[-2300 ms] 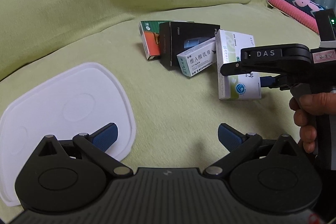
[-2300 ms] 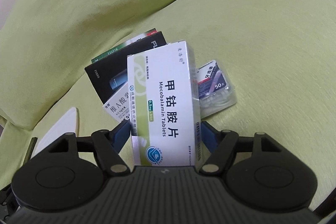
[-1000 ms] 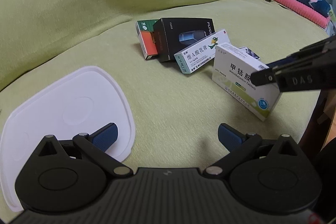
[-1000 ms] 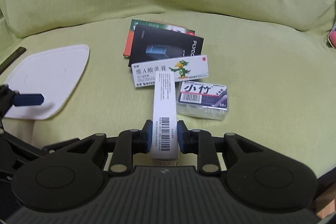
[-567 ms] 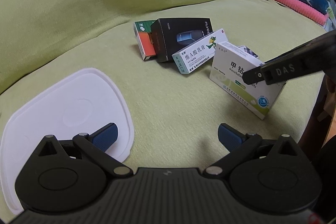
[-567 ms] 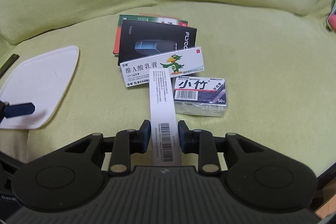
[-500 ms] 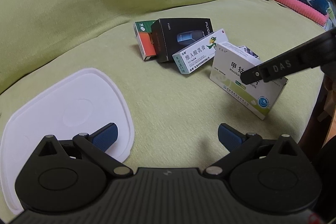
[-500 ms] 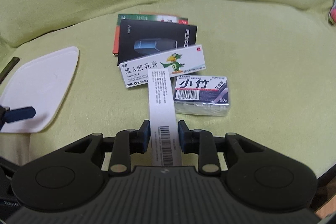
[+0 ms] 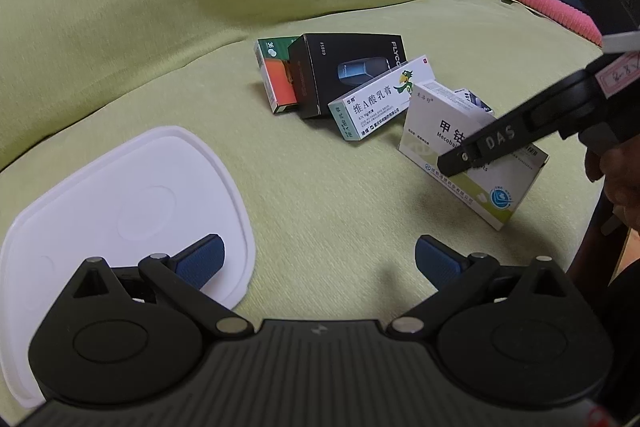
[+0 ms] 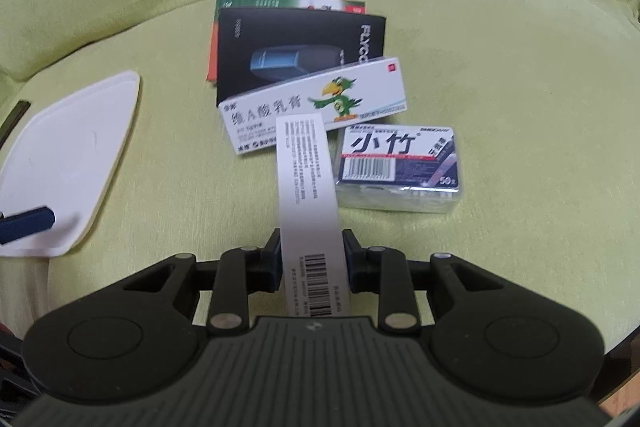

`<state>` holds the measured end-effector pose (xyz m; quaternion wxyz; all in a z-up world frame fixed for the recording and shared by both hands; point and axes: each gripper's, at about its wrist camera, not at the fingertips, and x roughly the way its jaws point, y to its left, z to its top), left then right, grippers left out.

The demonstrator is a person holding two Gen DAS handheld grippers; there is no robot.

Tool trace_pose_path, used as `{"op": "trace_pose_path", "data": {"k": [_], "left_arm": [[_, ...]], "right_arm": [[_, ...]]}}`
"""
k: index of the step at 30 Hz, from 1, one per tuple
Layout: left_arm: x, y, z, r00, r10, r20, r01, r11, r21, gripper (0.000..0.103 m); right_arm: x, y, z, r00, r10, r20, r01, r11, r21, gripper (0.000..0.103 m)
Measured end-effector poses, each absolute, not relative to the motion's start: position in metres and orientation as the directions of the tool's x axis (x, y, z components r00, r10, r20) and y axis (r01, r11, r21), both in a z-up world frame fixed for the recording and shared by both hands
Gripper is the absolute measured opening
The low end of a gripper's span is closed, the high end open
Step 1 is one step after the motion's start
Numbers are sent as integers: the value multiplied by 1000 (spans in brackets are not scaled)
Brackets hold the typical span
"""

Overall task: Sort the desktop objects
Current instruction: 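Lift the white-green box with the right gripper off the sofa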

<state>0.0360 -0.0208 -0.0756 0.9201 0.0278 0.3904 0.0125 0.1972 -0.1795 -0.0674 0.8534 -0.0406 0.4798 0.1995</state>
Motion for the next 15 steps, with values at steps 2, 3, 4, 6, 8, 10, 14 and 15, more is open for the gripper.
{"op": "trace_pose_path", "data": {"k": [2,3,4,6,8,10,14,15], "left_arm": [[36,-21,-76,695,45,-718,-2,998,61,102],[36,-21,-76,695,45,-717,-2,998,60,102],[36,-21,-76,696,45,-717,-3,998,60,102],[36,-20,-76,697,44,-716,-4,998,57,102],[35,-19,-76,698,41,-715,-6,999,52,102],[36,-18,-76,698,36,-715,-7,999,43,102],[36,-17,-76,698,28,-716,-3,999,36,102],[36,-18,-75,698,25,-715,0,999,35,102]], "right_arm": [[194,-178,-68,470,293,-833,-385,917,105,22],[192,-178,-67,474,291,-831,-384,918,103,22],[191,-179,-67,477,293,-829,-378,919,108,22],[189,-181,-65,481,301,-823,-366,922,123,22],[188,-185,-62,485,313,-817,-353,924,145,22],[186,-190,-58,486,338,-806,-333,924,188,22],[182,-202,-52,492,379,-784,-290,920,263,22],[181,-205,-52,493,382,-782,-283,920,271,22]]}}
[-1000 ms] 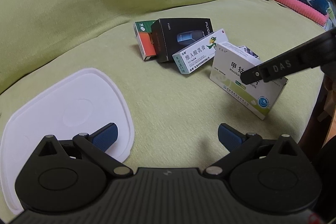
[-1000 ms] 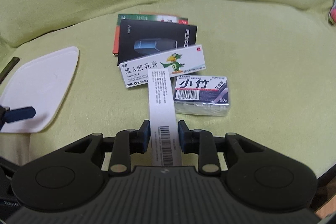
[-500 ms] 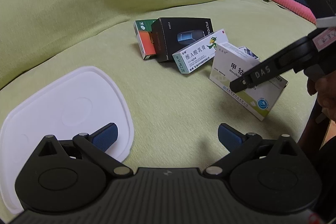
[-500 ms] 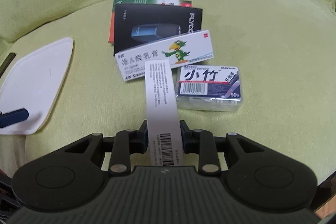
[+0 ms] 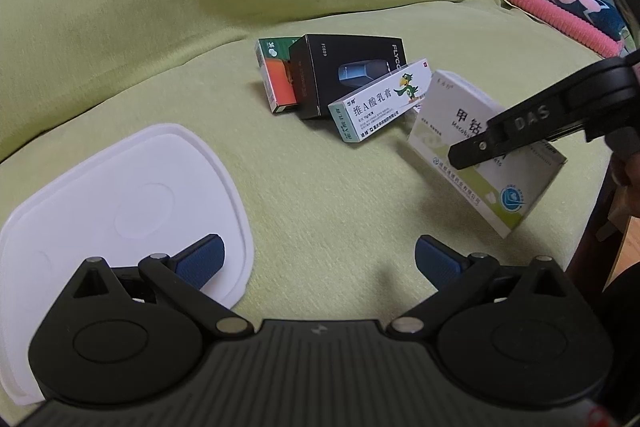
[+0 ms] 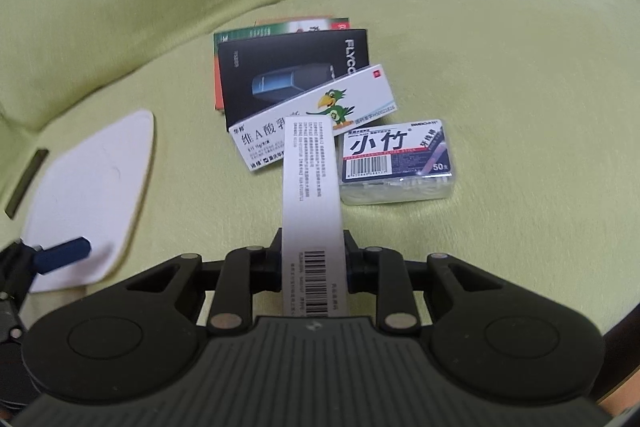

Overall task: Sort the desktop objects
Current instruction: 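Lift the white-green box with the right gripper off the sofa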

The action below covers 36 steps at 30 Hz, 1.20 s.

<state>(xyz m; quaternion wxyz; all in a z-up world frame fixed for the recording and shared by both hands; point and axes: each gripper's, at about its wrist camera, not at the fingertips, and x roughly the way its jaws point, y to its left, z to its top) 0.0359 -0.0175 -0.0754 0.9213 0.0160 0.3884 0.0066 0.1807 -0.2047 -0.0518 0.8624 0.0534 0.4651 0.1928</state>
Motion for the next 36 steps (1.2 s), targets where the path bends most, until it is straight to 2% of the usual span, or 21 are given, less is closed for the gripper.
{"op": "trace_pose_path", "data": {"k": [9,16,23,36], "left_arm": [[40,-26,-72,682,-30,-730,85,996,39,102],[37,-50,-62,697,-138,-704,246,968,54,102],[33,-76,-50,710,-179,-681,317,945,81,102],[23,-137,-34,688,-298,-662,494,860,126,102]], "right_arm": [[158,-221,-40,524,403,-750,-246,915,320,22],[131,-231,-15,576,393,-716,-249,919,304,22],[101,-249,8,633,368,-681,-235,930,284,22],[54,-306,17,711,287,-642,-95,944,316,22]]}}
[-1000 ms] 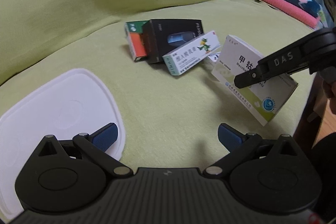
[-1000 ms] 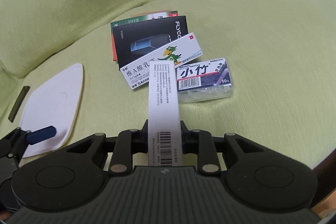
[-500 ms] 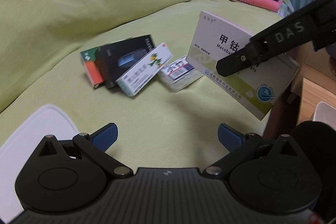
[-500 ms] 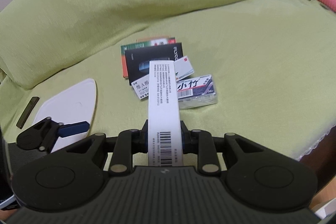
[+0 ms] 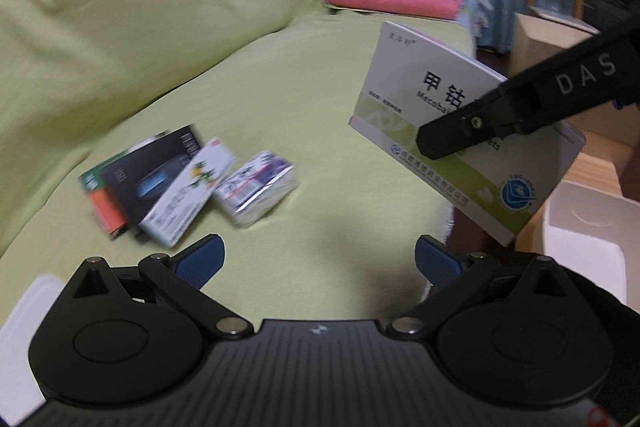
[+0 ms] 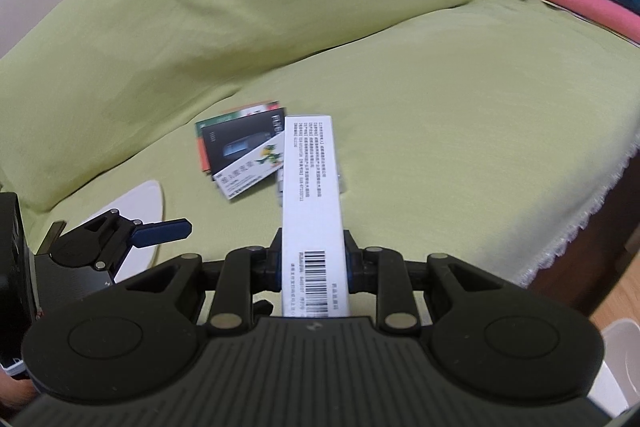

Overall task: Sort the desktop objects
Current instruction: 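Lift the white-green box with the right gripper off the sofa, then carry the white-green box with the right gripper over the white basin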

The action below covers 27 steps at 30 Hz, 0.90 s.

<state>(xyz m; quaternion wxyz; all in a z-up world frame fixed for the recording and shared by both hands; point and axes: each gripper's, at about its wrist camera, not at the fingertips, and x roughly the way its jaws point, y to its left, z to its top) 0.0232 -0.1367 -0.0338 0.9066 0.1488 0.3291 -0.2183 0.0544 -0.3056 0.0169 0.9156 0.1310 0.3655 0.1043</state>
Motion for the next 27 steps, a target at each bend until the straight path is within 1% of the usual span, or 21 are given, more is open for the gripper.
{"op": "trace_pose_path", "data": {"k": [6,11,14,19,27], "left_arm": [[18,-183,-31,631,-390,-671,624,769,139,102],[9,-228,-33,598,-453,-661,725,658,205,102],[8,-253,-35,560,-488,-669,772,601,207,102],[5,-291,-44,509,-524,-682,828,515,222,102],[2,-338,-61,408,-572,-711,897,395,198,102]], "right_arm": [[34,-339,12,735,220,-641,-3,947,322,22],[14,-377,5,748,138,-649,99,944,315,22],[3,-397,1,752,87,-654,158,939,306,22],[-16,-423,-8,745,22,-667,237,925,295,22],[-40,-461,-27,719,-78,-691,366,887,282,22]]}}
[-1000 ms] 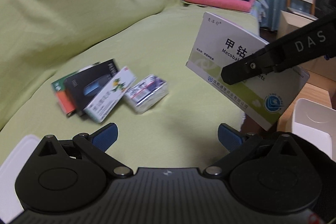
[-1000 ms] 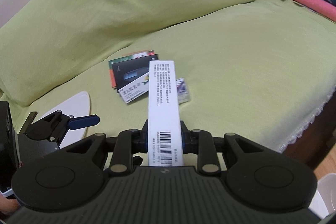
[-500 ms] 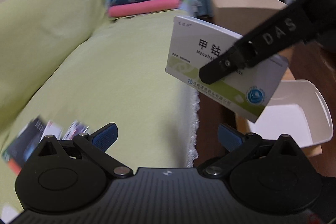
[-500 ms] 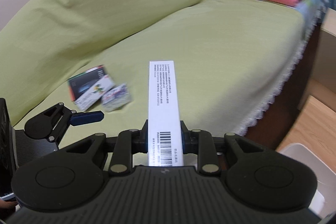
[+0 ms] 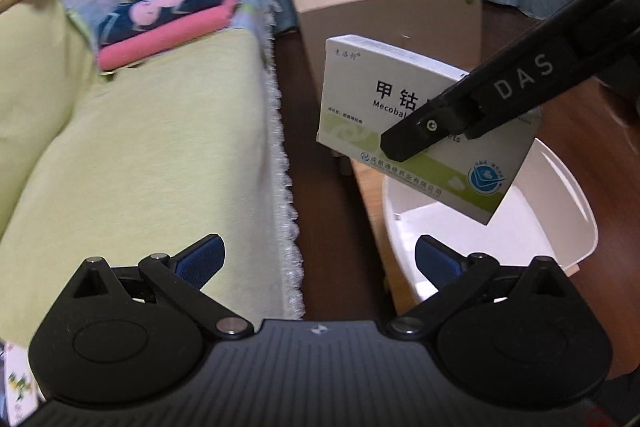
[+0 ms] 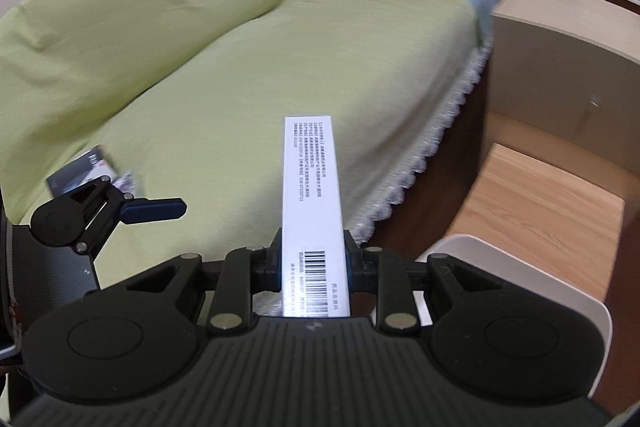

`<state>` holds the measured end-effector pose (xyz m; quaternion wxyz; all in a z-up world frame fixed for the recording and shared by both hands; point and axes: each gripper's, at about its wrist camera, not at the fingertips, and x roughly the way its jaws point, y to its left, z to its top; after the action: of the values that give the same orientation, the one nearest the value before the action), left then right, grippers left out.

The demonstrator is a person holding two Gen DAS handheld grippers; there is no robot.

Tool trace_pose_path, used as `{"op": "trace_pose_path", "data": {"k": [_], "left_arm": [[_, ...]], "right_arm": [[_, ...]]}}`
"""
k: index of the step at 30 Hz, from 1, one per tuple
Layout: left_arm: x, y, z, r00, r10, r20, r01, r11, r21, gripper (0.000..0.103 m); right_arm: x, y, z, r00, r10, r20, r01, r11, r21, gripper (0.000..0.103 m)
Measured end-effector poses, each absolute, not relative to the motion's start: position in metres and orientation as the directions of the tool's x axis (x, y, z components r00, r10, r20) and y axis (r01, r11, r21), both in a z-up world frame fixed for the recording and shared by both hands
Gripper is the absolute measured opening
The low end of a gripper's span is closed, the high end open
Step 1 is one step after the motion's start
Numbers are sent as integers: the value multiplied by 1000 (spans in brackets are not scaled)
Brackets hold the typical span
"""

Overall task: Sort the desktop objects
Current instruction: 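Carry the white-green box with the right gripper over the white basin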

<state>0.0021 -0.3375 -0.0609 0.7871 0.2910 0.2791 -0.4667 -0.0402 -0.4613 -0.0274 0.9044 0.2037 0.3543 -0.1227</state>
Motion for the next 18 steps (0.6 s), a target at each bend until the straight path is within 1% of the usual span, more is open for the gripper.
{"op": "trace_pose_path", "data": {"k": [4,9,18], "left_arm": [[0,-358,-72,367,-583,-725,922,329,203,102],[-3,-384,-85,330,-566,-755,943,225,243,102],[-5,-412,-105,277,-591,-758,948,38,317,102]], "right_arm": [[-60,-481,-39,703,-139,-698,456,841,292,22],[-78,-497,-59,667,-198,-719,534,799,276,22],[-89,-506,-95,621,-227,-751,608,743,278,22]]}}
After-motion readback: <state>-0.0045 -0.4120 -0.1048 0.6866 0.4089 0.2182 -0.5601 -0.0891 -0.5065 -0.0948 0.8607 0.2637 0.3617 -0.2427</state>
